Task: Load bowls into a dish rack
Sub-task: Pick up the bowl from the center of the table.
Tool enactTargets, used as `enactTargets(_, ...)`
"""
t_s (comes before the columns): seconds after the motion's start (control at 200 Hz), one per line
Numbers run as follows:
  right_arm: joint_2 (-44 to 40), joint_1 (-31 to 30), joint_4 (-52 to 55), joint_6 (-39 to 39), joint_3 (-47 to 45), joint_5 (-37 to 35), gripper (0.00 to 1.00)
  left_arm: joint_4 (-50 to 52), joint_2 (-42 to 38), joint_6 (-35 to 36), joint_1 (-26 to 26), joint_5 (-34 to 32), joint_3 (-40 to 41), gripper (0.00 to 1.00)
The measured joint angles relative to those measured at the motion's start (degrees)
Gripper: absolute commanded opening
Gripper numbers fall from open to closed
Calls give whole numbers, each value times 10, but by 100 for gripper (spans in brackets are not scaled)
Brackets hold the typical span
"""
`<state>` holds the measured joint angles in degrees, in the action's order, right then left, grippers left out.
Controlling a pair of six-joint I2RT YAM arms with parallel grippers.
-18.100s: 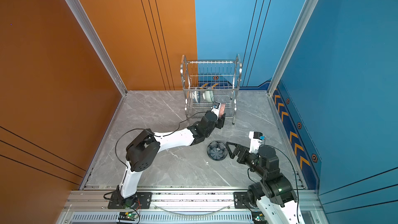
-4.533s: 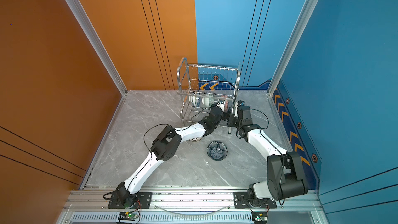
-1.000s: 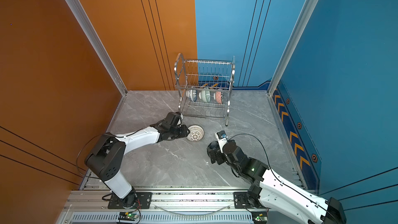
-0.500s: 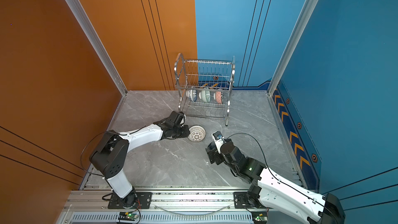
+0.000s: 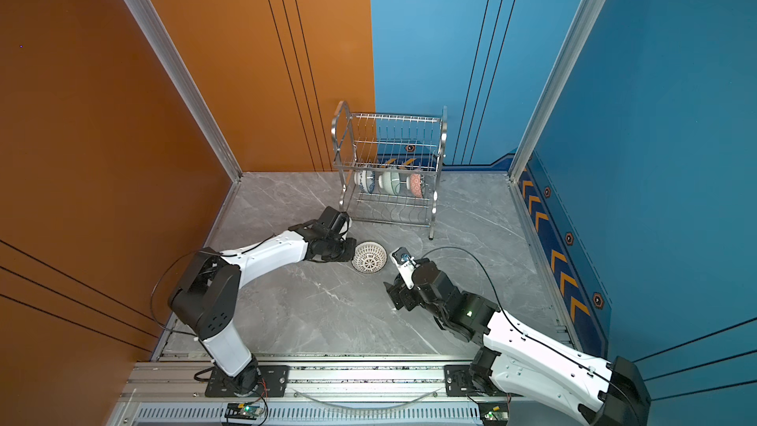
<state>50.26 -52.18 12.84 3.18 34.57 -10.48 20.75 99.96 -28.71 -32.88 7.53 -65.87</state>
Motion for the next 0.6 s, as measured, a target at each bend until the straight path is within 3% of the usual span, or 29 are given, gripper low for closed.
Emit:
enactTargets(0.44, 61, 6, -9, -23, 0, 29, 88, 44, 6, 39, 10, 28, -18, 0)
enactTargets(0.601, 45, 7, -10, -19, 0, 30, 89, 44, 17, 44, 10, 44, -26, 14)
